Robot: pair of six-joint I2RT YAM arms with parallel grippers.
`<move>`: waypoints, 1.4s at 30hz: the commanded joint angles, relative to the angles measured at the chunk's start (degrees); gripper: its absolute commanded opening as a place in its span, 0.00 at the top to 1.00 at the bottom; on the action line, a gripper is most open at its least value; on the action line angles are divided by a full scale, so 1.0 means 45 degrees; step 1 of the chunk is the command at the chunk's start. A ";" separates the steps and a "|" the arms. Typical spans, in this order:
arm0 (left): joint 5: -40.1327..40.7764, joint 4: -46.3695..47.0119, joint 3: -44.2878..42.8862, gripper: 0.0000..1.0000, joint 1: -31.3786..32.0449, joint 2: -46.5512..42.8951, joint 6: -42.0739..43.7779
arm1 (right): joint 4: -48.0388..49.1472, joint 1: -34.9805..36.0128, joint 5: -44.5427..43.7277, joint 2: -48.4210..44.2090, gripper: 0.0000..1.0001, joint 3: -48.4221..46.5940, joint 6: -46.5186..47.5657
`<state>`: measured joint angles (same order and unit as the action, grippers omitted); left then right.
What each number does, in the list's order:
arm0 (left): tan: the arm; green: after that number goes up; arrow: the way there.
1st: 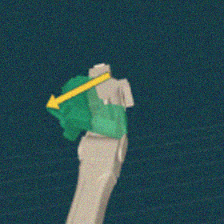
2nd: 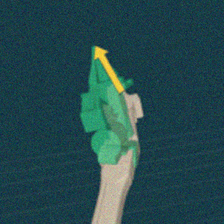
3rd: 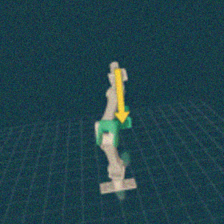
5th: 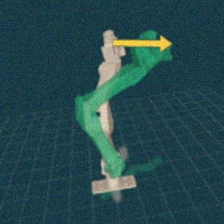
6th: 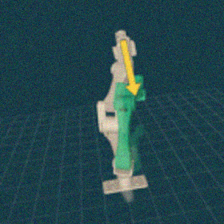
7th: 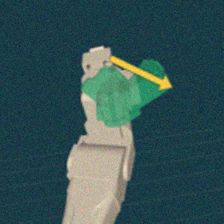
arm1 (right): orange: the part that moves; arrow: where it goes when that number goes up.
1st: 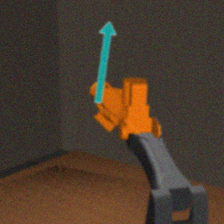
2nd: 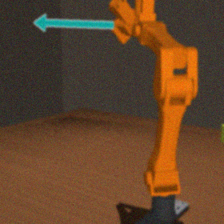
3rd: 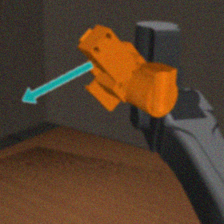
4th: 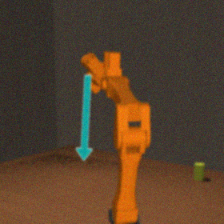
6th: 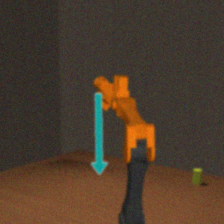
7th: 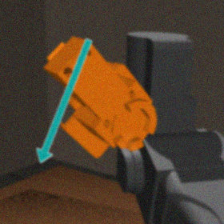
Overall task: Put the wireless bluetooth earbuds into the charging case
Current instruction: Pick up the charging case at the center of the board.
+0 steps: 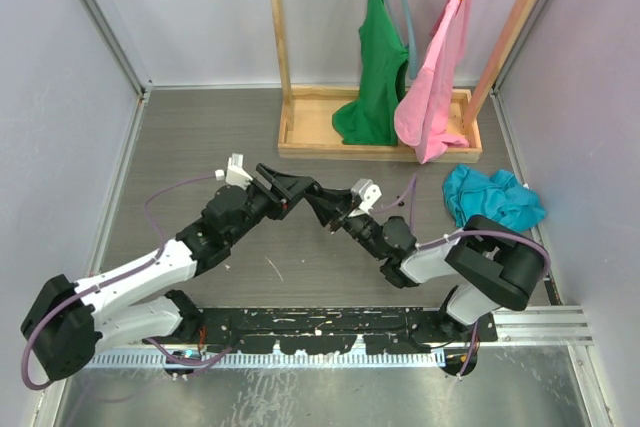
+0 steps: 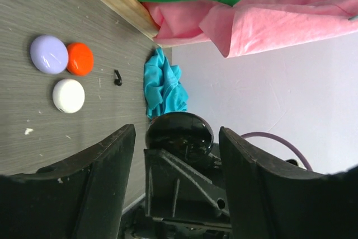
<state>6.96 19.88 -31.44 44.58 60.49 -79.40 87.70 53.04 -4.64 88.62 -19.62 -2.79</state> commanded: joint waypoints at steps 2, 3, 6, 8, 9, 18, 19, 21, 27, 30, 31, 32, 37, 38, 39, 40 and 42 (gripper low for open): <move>0.1270 -0.1674 -0.0267 0.32 0.0023 -0.1598 0.2340 | 0.0719 -0.0112 0.0362 -0.1277 0.99 0.0610 0.0365; 0.1498 -0.1982 -0.0285 0.31 0.0012 -0.1857 0.2703 | 0.0578 -0.0158 0.0533 -0.1454 0.99 0.0702 0.0378; 0.2072 -0.2977 -0.0462 0.26 -0.0002 -0.2702 0.4098 | -0.0243 -0.0383 0.1237 -0.2061 0.99 0.0874 0.0374; 0.2301 -0.3745 -0.0737 0.21 0.0004 -0.3217 0.5000 | -0.1003 -0.0621 0.1800 -0.2589 0.99 0.0929 0.0357; 0.2325 -0.4023 -0.0876 0.19 0.0000 -0.3460 0.5540 | -0.1365 -0.0759 0.2132 -0.2907 0.99 0.0954 0.0315; 0.0465 -0.5152 -0.1900 0.09 0.0015 -0.4573 1.0800 | -0.6004 -0.2551 0.5785 -0.5956 0.99 0.0337 -0.0253; 0.0206 -0.5134 -0.1953 0.08 0.0011 -0.4575 1.1239 | -0.6500 -0.2751 0.6226 -0.6211 0.99 0.0202 -0.0281; -0.0227 -0.5029 -0.1977 0.07 -0.0001 -0.4500 1.1936 | -0.7401 -0.3178 0.7129 -0.6610 0.99 -0.0066 -0.0406; -0.2851 -0.3525 -0.1706 0.06 0.0014 -0.4053 1.3650 | -0.9743 -0.4321 1.0218 -0.7104 0.99 -0.1006 -0.1149; -0.4290 -0.3131 -0.1769 0.07 0.0000 -0.3521 1.4417 | -1.0464 -0.4578 1.1428 -0.7052 0.99 -0.1443 -0.1273; -0.4673 -0.3070 -0.1839 0.07 -0.0001 -0.3349 1.4596 | -1.0653 -0.4623 1.1825 -0.7012 0.99 -0.1588 -0.1248; -0.5004 -0.3026 -0.1900 0.08 0.0011 -0.3167 1.4789 | -1.0836 -0.4650 1.2078 -0.6947 0.99 -0.1731 -0.1225; -0.6202 -0.2704 -0.2112 0.11 -0.0004 -0.2509 1.5493 | -1.1325 -0.4657 1.2970 -0.6442 0.99 -0.2288 -0.1225; -0.6240 -0.2641 -0.2114 0.11 0.0009 -0.2403 1.5536 | -1.1410 -0.4657 1.3086 -0.6359 0.99 -0.2394 -0.1227; -0.6240 -0.2609 -0.2160 0.11 0.0000 -0.2279 1.5578 | -1.1538 -0.4657 1.3252 -0.6271 0.99 -0.2520 -0.1225; -0.6367 -0.2602 -0.2213 0.11 0.0007 -0.2147 1.5623 | -1.1628 -0.4657 1.3419 -0.6196 0.99 -0.2621 -0.1237; -0.6933 -0.2449 -0.2302 0.12 0.0000 -0.1942 1.5651 | -1.1768 -0.4657 1.3605 -0.6078 0.99 -0.2752 -0.1254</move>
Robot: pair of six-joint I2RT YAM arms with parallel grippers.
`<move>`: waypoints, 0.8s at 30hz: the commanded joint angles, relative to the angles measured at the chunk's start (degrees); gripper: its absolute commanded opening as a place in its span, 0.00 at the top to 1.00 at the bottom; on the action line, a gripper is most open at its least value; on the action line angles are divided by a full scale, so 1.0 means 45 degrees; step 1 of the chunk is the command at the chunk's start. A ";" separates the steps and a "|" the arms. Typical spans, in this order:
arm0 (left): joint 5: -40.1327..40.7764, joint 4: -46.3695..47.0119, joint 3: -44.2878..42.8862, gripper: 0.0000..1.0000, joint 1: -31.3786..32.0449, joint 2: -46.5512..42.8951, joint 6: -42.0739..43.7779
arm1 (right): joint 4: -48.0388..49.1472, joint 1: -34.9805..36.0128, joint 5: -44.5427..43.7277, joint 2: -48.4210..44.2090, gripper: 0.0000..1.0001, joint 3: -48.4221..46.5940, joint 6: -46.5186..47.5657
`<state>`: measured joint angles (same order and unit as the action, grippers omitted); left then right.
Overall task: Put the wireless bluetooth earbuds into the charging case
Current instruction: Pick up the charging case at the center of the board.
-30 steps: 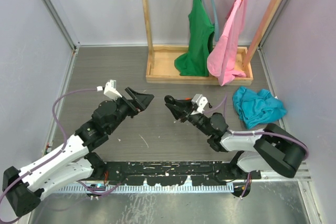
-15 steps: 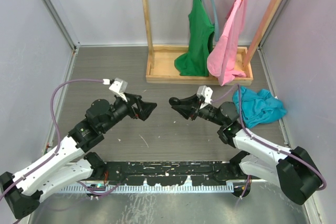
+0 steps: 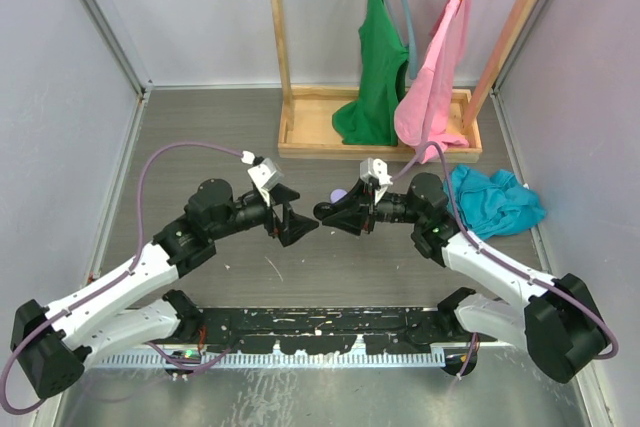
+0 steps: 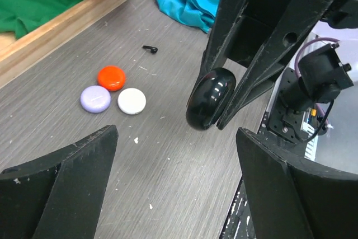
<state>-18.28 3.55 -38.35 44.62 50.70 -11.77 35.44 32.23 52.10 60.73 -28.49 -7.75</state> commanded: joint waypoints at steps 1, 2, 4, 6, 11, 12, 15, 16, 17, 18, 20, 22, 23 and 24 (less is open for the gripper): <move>-0.1681 0.1298 -0.0789 0.16 -0.0006 0.0296 0.0633 | -0.0204 -0.0035 0.1096 0.0172 0.99 -0.0822 -0.0119; -0.2087 0.1391 -0.0821 0.18 0.0005 0.0375 0.0625 | -0.0252 -0.0033 0.1203 0.0210 0.99 -0.0874 -0.0105; -0.2588 0.1474 -0.0877 0.24 -0.0006 0.0449 0.0680 | -0.0347 -0.0033 0.1375 0.0286 0.99 -0.0944 -0.0089; -0.2989 0.1435 -0.0938 0.30 0.0001 0.0448 0.0814 | -0.0371 -0.0033 0.1561 0.0303 0.99 -0.0960 -0.0046; -0.4047 0.1171 -0.1238 0.42 -0.0062 0.0656 0.1009 | -0.0392 -0.0030 0.1845 0.0352 0.99 -0.1008 0.0098; -0.4304 0.1138 -0.1302 0.44 -0.0080 0.0752 0.0996 | -0.0380 -0.0033 0.1864 0.0369 0.99 -0.1039 0.0100; -0.4869 0.0951 -0.1539 0.49 -0.0111 0.1083 0.0978 | -0.0394 -0.0033 0.2012 0.0421 0.99 -0.1116 0.0123; -0.5030 0.0932 -0.1608 0.50 -0.0109 0.1183 0.0968 | -0.0385 -0.0033 0.2021 0.0439 0.99 -0.1140 0.0130; -0.5099 0.0930 -0.1658 0.51 -0.0096 0.1259 0.0940 | -0.0389 -0.0033 0.2076 0.0436 0.99 -0.1148 0.0146; -0.5127 0.0939 -0.1674 0.51 -0.0109 0.1330 0.0922 | -0.0395 -0.0033 0.2134 0.0441 0.99 -0.1147 0.0167; -0.5124 0.0906 -0.1738 0.54 -0.0124 0.1411 0.0935 | -0.0378 -0.0035 0.2204 0.0426 0.99 -0.1164 0.0163; -0.5190 0.0857 -0.1785 0.57 -0.0141 0.1474 0.0936 | -0.0385 -0.0033 0.2283 0.0412 0.99 -0.1164 0.0175; -0.5277 0.0852 -0.1802 0.59 -0.0156 0.1506 0.0938 | -0.0377 -0.0033 0.2289 0.0411 0.99 -0.1158 0.0178; -0.5383 0.0851 -0.1826 0.61 -0.0153 0.1534 0.0936 | -0.0371 -0.0033 0.2278 0.0406 0.99 -0.1155 0.0167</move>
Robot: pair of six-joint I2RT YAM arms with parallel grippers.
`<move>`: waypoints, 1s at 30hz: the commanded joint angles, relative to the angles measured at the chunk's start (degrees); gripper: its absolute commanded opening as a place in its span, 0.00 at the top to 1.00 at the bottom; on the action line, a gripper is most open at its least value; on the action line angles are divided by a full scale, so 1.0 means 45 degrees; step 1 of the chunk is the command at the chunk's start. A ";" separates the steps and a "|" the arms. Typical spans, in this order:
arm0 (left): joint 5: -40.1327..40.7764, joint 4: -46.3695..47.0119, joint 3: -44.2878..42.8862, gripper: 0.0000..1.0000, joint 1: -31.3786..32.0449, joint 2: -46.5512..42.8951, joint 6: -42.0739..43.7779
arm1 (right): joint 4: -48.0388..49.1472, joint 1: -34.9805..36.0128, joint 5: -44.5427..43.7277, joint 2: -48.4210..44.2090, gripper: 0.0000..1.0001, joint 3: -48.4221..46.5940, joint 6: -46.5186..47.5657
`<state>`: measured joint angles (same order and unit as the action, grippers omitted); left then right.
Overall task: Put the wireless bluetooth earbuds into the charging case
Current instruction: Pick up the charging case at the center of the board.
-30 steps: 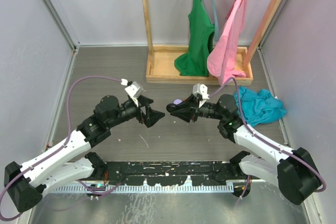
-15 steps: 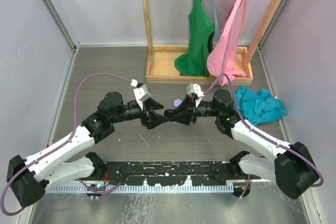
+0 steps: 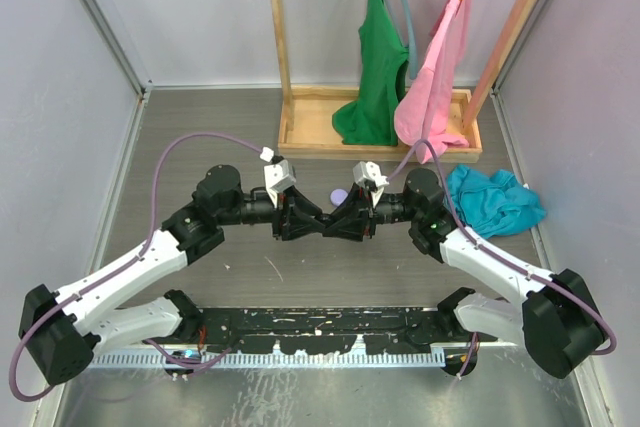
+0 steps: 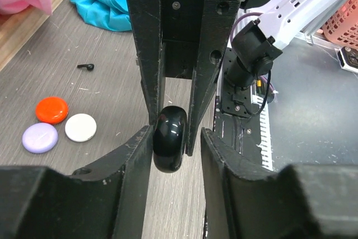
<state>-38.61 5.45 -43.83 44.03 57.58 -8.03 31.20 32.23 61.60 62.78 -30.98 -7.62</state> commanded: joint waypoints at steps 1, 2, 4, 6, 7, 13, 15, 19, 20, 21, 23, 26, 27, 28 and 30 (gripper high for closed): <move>-0.1025 0.0429 -0.0620 0.62 -0.0033 0.0061 0.0115 | 0.0587 -0.0033 0.0134 -0.0063 0.99 -0.0613 0.0146; -0.1136 0.0429 -0.0626 0.64 -0.0035 0.0120 0.0089 | 0.0589 -0.0033 0.0101 -0.0055 0.98 -0.0603 0.0149; -0.1322 0.0410 -0.0618 0.68 -0.0032 0.0220 0.0058 | 0.0660 -0.0033 0.0078 -0.0055 0.98 -0.0588 0.0094; -0.1440 0.0428 -0.0628 0.70 -0.0023 0.0301 0.0020 | 0.0802 -0.0033 0.0045 -0.0019 0.97 -0.0579 0.0010; -0.1496 0.0412 -0.0630 0.70 -0.0027 0.0340 -0.0008 | 0.0879 -0.0033 0.0042 -0.0008 0.97 -0.0589 -0.0070; -0.1533 0.0390 -0.0611 0.68 -0.0027 0.0372 0.0008 | 0.1261 -0.0033 -0.0075 0.0142 0.95 -0.0587 -0.0421; -0.1623 0.0380 -0.0604 0.71 -0.0030 0.0368 0.0037 | 0.1400 -0.0033 -0.0114 0.0179 0.93 -0.0557 -0.0541; -0.1509 0.0404 -0.0543 0.88 -0.0024 0.0183 0.0070 | 0.1625 -0.0038 -0.0295 0.0110 0.86 -0.0432 -0.0738; -0.1342 0.0418 -0.0507 0.92 -0.0034 0.0098 0.0089 | 0.1663 -0.0033 -0.0407 0.0069 0.82 -0.0389 -0.0760; -0.1225 0.0462 -0.0429 0.95 -0.0026 0.0014 0.0086 | 0.1722 -0.0033 -0.0499 0.0027 0.79 -0.0328 -0.0784; -0.0984 0.0739 -0.0257 0.97 -0.0029 -0.0188 -0.0031 | 0.2000 -0.0033 -0.0650 -0.0032 0.73 -0.0171 -0.0887; -0.0615 0.1184 0.0059 0.97 -0.0030 -0.0443 -0.0165 | 0.2687 -0.0033 -0.0783 -0.0063 0.65 0.0124 -0.1352; -0.0489 0.1317 0.0144 0.98 -0.0020 -0.0512 -0.0226 | 0.2987 -0.0033 -0.0822 -0.0041 0.64 0.0254 -0.1544; -0.0366 0.1472 0.0236 0.99 -0.0022 -0.0592 -0.0285 | 0.3374 -0.0028 -0.0892 -0.0033 0.63 0.0390 -0.1786; -0.0113 0.1850 0.0462 1.00 -0.0023 -0.0740 -0.0437 | 0.4037 -0.0035 -0.1050 -0.0021 0.62 0.0684 -0.2156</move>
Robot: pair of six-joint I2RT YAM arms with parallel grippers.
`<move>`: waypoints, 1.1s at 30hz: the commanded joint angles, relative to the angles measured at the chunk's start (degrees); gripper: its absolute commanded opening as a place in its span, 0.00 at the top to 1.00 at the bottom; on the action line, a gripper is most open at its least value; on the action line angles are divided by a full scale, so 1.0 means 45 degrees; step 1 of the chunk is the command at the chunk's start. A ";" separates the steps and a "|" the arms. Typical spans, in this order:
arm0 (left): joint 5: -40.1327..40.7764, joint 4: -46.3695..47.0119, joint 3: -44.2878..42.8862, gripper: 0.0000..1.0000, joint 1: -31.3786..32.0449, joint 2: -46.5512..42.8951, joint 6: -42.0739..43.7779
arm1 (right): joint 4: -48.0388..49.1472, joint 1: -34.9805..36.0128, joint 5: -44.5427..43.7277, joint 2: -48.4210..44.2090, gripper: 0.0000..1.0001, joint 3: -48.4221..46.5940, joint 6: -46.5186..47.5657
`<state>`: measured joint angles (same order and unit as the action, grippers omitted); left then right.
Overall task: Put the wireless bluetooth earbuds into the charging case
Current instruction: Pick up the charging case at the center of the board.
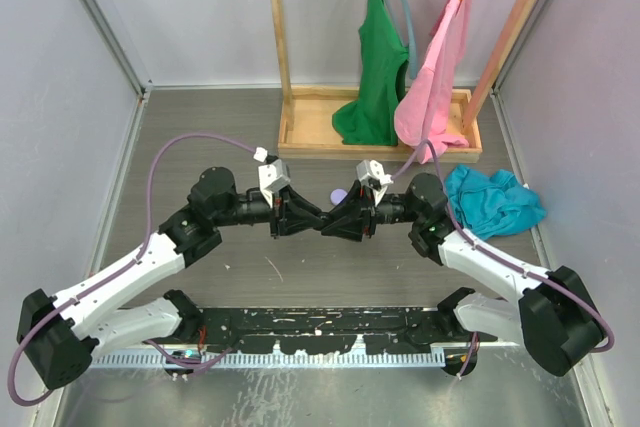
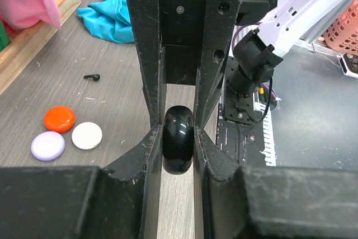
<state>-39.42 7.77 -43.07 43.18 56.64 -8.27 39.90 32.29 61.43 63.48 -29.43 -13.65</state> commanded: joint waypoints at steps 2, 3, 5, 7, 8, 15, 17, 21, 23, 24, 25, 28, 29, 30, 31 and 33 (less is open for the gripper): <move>0.0299 0.1719 0.0492 1.00 0.0155 -0.0656 -0.0532 | 0.2846 -0.0033 -0.1156 -0.0148 0.61 0.0601 -0.1160; 0.0415 0.1888 0.0558 1.00 0.0164 -0.0730 -0.0594 | 0.3135 -0.0029 -0.1237 -0.0131 0.60 0.0693 -0.1358; 0.0542 0.2087 0.0650 1.00 0.0150 -0.0786 -0.0676 | 0.3662 -0.0023 -0.1385 -0.0107 0.58 0.0839 -0.1680; 0.0585 0.2192 0.0700 1.00 0.0163 -0.0816 -0.0733 | 0.4026 0.0006 -0.1518 -0.0065 0.56 0.0921 -0.1891; 0.0587 0.2241 0.0718 1.00 0.0152 -0.0804 -0.0768 | 0.4149 0.0025 -0.1548 -0.0033 0.55 0.0943 -0.1955; 0.0819 0.2837 0.0946 1.00 0.0163 -0.0817 -0.1131 | 0.4986 0.0167 -0.1740 0.0201 0.58 0.1049 -0.2455; 0.0846 0.2988 0.0990 1.00 0.0149 -0.0829 -0.1236 | 0.5026 0.0167 -0.1778 0.0278 0.62 0.1069 -0.2474; 0.1020 0.3104 0.1116 1.00 0.0165 -0.1087 -0.1324 | 0.4982 0.0167 -0.1799 0.0383 0.67 0.1096 -0.2430; 0.1143 0.3173 0.1197 1.00 0.0163 -0.1273 -0.1376 | 0.4937 0.0167 -0.1800 0.0418 0.67 0.1095 -0.2430; 0.1174 0.3202 0.1237 1.00 0.0167 -0.1349 -0.1398 | 0.4941 0.0167 -0.1801 0.0423 0.67 0.1091 -0.2435; 0.1181 0.3216 0.1239 1.00 0.0160 -0.1395 -0.1418 | 0.4942 0.0167 -0.1796 0.0458 0.66 0.1091 -0.2431; 0.1148 0.3244 0.1251 1.00 0.0168 -0.1427 -0.1469 | 0.4938 0.0167 -0.1758 0.0498 0.62 0.1054 -0.2454; 0.1131 0.3260 0.1251 1.00 0.0168 -0.1390 -0.1483 | 0.4924 0.0167 -0.1761 0.0484 0.61 0.1052 -0.2467; 0.1100 0.3284 0.1251 1.00 0.0155 -0.1371 -0.1497 | 0.4935 0.0167 -0.1772 0.0492 0.60 0.1052 -0.2474; 0.1071 0.3301 0.1238 1.00 0.0169 -0.1332 -0.1523 | 0.4941 0.0158 -0.1758 0.0467 0.60 0.1052 -0.2492; 0.1033 0.3376 0.1231 1.00 0.0159 -0.1290 -0.1549 | 0.4940 0.0167 -0.1761 0.0467 0.60 0.1052 -0.2491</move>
<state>-34.26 17.58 -37.10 43.66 51.92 -14.41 59.88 33.26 55.02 65.63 -24.38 -24.43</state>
